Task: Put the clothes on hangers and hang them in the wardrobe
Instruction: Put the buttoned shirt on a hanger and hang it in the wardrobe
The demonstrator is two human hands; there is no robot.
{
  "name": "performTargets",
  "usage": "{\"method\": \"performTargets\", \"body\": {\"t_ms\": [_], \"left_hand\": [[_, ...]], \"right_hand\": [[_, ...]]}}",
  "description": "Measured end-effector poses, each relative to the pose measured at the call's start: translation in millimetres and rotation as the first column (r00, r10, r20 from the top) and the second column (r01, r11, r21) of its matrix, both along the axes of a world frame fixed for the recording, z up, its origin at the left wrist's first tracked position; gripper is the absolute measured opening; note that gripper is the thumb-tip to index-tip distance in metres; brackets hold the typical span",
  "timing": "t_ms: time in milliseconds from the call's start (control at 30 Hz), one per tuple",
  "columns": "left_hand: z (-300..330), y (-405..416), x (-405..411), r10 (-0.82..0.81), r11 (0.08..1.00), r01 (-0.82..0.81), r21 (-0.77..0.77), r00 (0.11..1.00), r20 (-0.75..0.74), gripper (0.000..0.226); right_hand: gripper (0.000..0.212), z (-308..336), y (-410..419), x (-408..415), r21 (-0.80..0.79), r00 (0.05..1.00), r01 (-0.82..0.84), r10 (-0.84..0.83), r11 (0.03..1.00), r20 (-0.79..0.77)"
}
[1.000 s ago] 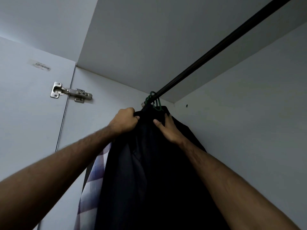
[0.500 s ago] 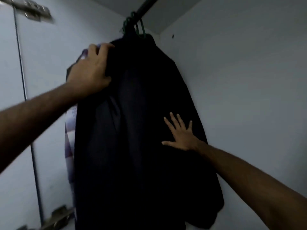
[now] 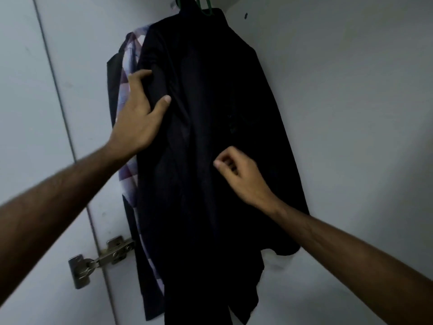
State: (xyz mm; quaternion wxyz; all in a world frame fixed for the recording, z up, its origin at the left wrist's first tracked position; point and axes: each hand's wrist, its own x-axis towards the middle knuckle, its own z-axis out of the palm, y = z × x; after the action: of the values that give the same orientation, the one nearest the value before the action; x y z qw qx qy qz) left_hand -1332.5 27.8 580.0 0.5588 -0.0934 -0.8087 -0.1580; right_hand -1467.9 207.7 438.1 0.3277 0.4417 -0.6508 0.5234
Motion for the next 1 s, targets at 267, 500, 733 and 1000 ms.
{"method": "performTargets", "body": {"t_ms": [267,500,733,1000], "left_hand": [[-20,-18,37,-0.188,0.955,0.129,0.266,0.96,0.209,0.061],[-42,-9,56,0.041,0.999,-0.046,0.006,0.943,0.33,0.056],[-66,14,42,0.075,0.997,-0.071,-0.038,0.99,0.122,0.022],[-100,-10,51,0.517,0.659,-0.458,-0.596,0.852,-0.083,0.065]], "right_hand": [[0.066,-8,-37,84,0.154,0.767,-0.477,0.324,0.865,0.554],[0.023,-24,5,103,-0.083,0.744,-0.47,0.445,0.879,0.497],[0.041,-35,54,58,0.257,0.929,0.261,-0.315,0.93,0.196],[0.064,-13,4,100,0.238,0.619,0.661,-0.337,0.712,-0.71]]}}
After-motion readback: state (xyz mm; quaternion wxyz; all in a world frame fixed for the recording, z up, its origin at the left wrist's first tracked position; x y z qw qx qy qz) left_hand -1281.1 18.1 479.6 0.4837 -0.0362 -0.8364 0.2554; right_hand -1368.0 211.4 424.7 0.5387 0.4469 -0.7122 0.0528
